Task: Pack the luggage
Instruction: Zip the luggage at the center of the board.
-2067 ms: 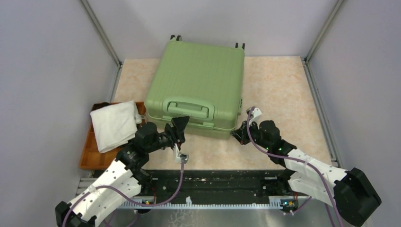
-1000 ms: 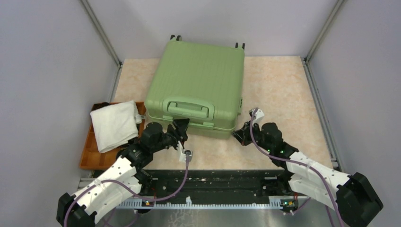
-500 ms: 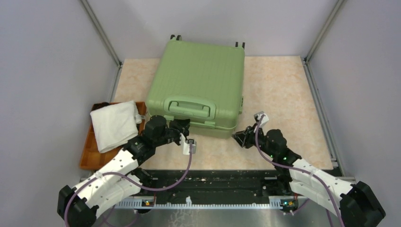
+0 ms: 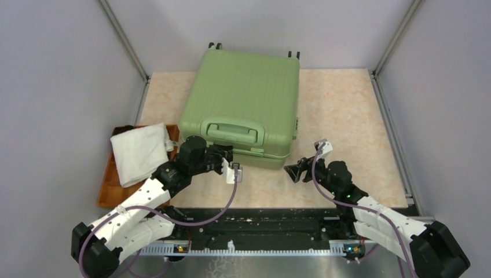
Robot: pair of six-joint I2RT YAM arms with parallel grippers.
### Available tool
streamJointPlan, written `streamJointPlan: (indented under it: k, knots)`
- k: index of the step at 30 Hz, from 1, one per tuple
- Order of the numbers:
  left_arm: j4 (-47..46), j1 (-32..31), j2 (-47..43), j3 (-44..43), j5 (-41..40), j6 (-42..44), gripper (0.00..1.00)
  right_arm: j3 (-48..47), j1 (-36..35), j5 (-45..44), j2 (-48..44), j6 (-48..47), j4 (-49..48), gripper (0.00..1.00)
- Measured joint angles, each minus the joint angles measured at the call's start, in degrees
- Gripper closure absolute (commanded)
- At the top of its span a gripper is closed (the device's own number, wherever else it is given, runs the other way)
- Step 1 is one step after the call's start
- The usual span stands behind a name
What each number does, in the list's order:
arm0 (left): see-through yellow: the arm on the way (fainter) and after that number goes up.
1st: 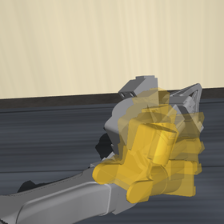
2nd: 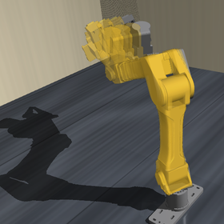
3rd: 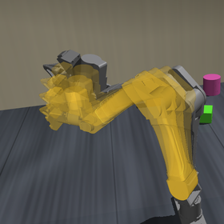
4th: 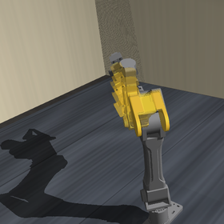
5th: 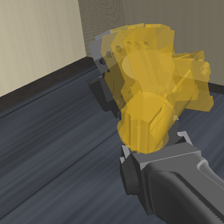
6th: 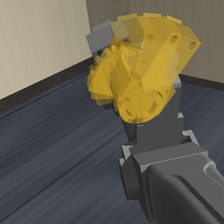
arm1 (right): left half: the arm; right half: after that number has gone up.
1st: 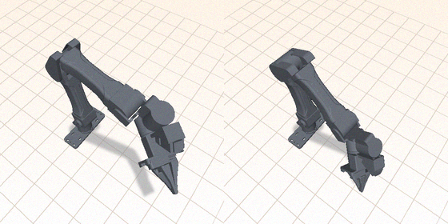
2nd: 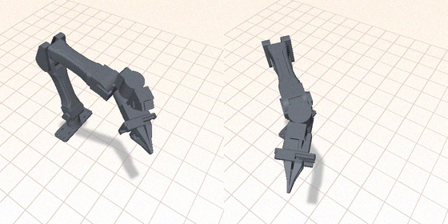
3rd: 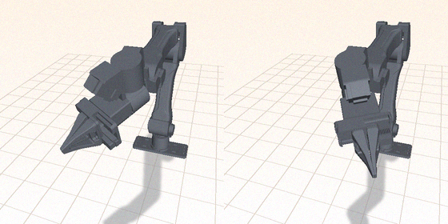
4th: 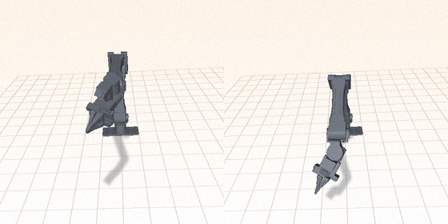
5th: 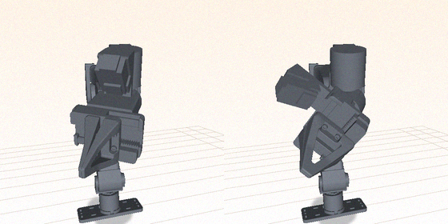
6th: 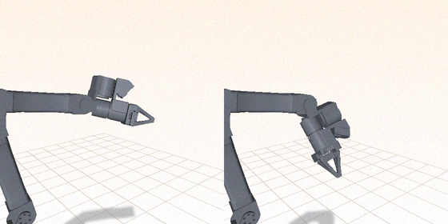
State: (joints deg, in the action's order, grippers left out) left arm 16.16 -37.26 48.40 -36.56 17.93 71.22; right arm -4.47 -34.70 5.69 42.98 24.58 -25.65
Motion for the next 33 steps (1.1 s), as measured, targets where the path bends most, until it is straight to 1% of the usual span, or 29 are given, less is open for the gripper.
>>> streamJointPlan:
  k: [4,8,9,11,13,18,21,24,25,27,29,33]
  knots:
    - [1.7,0.0,0.5,-1.9,0.0,-1.4,1.0,0.0,3.9,1.7,2.8,-1.4,-1.7,0.27]
    - [1.9,-0.2,0.6,-4.2,-0.5,-2.8,1.0,0.0,6.6,4.2,5.1,-2.8,-5.6,0.36]
    - [0.7,-0.2,0.6,-4.7,-1.2,-2.6,1.0,0.0,7.2,5.2,5.8,-2.8,-6.9,0.38]
    - [-0.6,-0.1,0.5,-6.8,-1.8,-3.6,1.0,0.0,8.4,8.3,8.5,-3.1,-11.3,0.43]
    - [-0.6,-0.1,0.3,-7.4,-2.1,-4.4,1.0,-0.3,8.8,11.1,11.4,-3.7,-14.4,0.47]
    - [-7.7,0.5,0.2,-9.9,-5.0,-3.7,1.0,-2.5,9.0,15.5,18.0,-5.0,-17.5,0.54]
    - [-6.0,0.6,-0.1,-13.1,-3.6,-3.7,0.98,-2.7,9.0,16.3,19.2,-5.1,-19.0,0.6]
    - [-1.2,0.6,-0.7,-14.4,-0.5,-3.2,0.87,-2.7,9.0,16.5,19.2,-5.1,-19.9,0.6]
    - [1.0,0.6,-0.9,-14.4,0.7,-3.0,0.83,-2.7,9.0,16.5,19.1,-5.1,-20.1,0.59]
    - [5.0,0.6,-1.0,-13.6,2.7,-2.6,0.77,-2.7,9.0,16.5,18.7,-5.1,-20.2,0.51]
    - [8.3,0.6,-1.1,-11.8,4.0,-2.3,0.67,-2.7,9.0,16.5,18.0,-5.1,-20.1,0.47]
    - [12.7,0.6,-0.6,-8.7,5.5,-1.8,0.5,-2.7,9.0,16.0,16.0,-5.5,-19.8,0.45]
